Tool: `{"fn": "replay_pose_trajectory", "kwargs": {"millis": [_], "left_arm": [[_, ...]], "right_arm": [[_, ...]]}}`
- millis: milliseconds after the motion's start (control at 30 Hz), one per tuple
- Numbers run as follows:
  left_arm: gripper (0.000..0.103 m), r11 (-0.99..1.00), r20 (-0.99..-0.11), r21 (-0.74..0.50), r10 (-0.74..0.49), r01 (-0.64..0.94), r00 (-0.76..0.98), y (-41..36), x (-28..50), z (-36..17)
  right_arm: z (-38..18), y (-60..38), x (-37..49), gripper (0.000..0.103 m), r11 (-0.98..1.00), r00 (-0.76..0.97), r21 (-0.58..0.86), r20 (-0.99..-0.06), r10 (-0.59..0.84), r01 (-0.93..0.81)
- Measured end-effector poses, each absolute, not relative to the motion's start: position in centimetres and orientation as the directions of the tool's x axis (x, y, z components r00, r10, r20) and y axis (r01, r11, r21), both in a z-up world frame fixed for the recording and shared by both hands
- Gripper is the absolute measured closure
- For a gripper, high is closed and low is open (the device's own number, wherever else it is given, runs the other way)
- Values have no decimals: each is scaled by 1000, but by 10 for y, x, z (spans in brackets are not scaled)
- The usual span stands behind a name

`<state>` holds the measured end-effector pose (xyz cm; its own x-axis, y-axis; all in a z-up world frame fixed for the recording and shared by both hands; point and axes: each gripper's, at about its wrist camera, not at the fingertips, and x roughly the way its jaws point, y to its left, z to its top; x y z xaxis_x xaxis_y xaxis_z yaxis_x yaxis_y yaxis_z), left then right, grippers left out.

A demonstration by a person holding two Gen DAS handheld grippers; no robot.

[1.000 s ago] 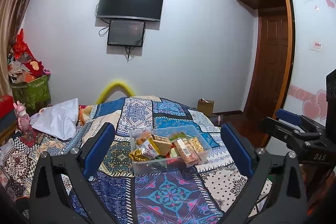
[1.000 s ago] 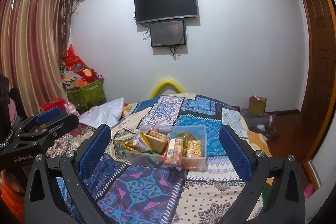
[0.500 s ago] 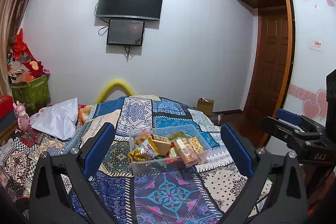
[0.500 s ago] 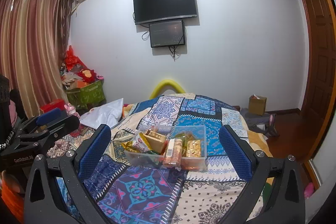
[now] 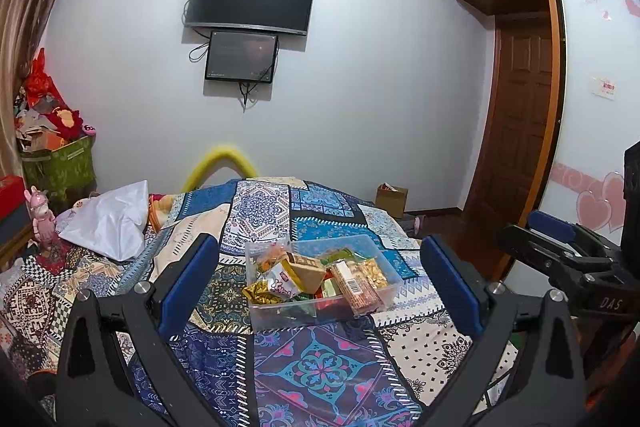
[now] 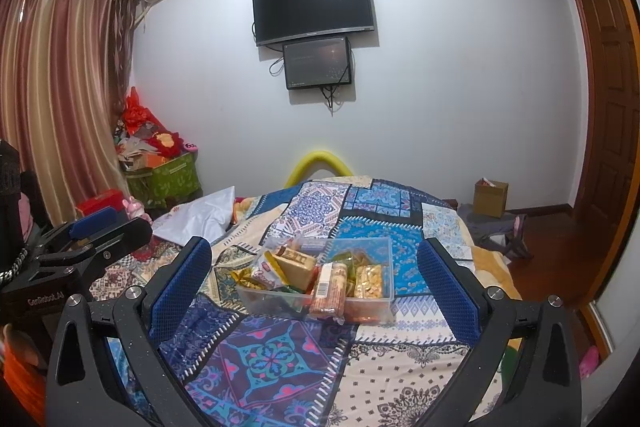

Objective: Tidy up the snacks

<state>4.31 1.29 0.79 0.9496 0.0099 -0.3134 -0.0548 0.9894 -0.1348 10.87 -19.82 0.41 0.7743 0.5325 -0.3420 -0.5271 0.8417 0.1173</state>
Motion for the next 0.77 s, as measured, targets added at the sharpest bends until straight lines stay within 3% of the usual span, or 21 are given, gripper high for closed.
{"fn": "replay_pose_trajectory", "kwargs": {"millis": [767], "left_arm": [[1,994,-301,-103,-5,-27,953,4,42,7]], "right_arm": [[2,-197,108,0,844,773,120,-349,529,-523]]}}
